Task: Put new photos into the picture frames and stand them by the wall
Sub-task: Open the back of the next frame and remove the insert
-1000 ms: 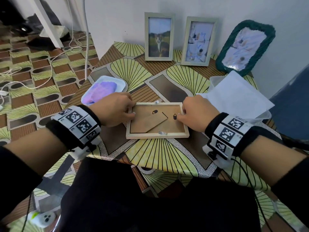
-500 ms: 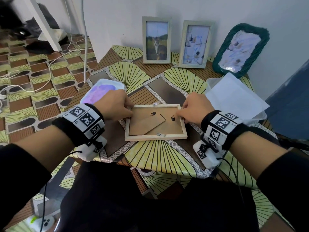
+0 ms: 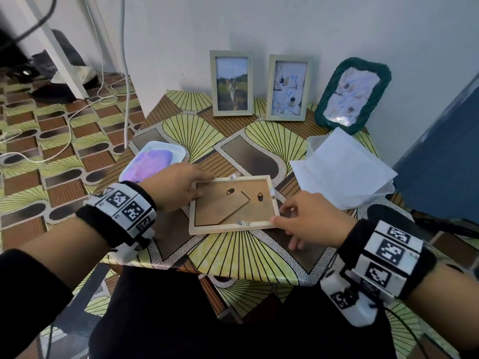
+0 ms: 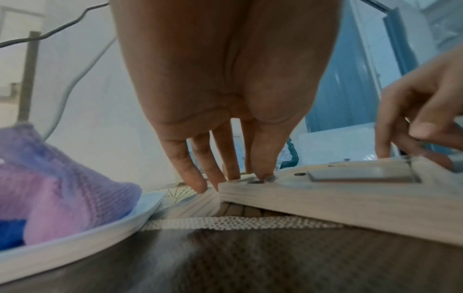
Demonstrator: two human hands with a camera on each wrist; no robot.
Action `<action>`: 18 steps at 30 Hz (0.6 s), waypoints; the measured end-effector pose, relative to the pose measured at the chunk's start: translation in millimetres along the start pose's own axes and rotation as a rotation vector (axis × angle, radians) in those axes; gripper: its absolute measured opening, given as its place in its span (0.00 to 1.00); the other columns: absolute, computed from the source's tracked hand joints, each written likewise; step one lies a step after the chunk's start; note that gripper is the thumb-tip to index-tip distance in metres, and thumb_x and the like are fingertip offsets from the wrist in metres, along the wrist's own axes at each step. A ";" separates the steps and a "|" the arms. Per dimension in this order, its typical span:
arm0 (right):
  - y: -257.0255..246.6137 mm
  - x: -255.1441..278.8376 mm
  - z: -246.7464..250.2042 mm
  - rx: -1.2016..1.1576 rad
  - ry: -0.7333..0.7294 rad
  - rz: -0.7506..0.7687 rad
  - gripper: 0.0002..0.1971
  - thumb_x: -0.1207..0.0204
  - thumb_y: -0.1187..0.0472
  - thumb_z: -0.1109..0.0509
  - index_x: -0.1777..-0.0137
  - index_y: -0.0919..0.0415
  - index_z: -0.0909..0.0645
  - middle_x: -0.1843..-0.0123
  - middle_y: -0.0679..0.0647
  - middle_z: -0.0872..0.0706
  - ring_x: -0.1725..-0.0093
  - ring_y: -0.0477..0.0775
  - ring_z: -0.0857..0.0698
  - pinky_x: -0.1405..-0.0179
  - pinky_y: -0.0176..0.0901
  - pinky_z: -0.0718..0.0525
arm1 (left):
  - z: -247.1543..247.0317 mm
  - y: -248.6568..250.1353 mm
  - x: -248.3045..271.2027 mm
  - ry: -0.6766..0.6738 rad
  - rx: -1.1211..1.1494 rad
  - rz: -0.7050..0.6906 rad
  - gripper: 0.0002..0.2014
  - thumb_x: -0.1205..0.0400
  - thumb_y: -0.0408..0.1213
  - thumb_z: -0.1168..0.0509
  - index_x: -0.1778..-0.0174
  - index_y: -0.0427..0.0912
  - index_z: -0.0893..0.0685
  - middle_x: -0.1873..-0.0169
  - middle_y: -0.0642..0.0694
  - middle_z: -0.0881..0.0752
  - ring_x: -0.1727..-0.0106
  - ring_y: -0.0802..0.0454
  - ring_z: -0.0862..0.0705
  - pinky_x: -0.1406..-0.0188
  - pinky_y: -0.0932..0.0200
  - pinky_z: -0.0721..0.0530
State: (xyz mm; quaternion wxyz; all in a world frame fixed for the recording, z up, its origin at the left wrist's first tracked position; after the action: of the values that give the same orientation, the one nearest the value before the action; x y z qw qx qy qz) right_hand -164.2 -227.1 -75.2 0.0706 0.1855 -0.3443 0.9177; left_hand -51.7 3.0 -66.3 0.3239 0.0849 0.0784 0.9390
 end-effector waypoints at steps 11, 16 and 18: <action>2.0 -37.9 17.3 -0.267 0.195 0.033 0.07 0.24 0.58 0.26 0.49 0.59 0.15 0.53 0.54 0.11 0.59 0.53 0.10 0.67 0.42 0.11 | -0.1 4.1 30.4 0.064 0.144 0.134 0.12 0.30 0.48 0.20 0.66 0.43 0.10 0.71 0.53 0.12 0.69 0.61 0.19 0.64 0.60 0.21; -15.9 -56.7 21.2 -0.045 0.250 0.133 0.09 0.24 0.56 0.29 0.49 0.58 0.12 0.48 0.52 0.11 0.53 0.50 0.16 0.47 0.45 0.17 | -7.2 14.0 41.4 0.124 0.272 0.183 0.13 0.36 0.48 0.16 0.62 0.45 0.07 0.68 0.56 0.10 0.66 0.65 0.15 0.68 0.72 0.23; -22.6 -62.0 20.9 0.031 0.234 0.158 0.10 0.23 0.58 0.30 0.47 0.60 0.12 0.47 0.55 0.10 0.47 0.54 0.15 0.40 0.48 0.17 | -8.3 17.9 43.3 0.138 0.305 0.189 0.13 0.36 0.48 0.15 0.63 0.46 0.07 0.69 0.56 0.10 0.67 0.64 0.14 0.68 0.70 0.20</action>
State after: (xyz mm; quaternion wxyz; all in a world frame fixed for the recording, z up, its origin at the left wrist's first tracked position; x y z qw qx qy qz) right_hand -95.2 -224.0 -71.1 0.0349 0.0503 -0.3330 0.9409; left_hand -97.7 15.2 -66.0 0.2112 0.0752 0.2336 0.9461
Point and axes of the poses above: each hand's wrist, its own x-axis away from the middle knuckle, its own z-axis out of the back of the hand, y = z × x, the point moved 5 cm from there along -x, towards the middle knuckle
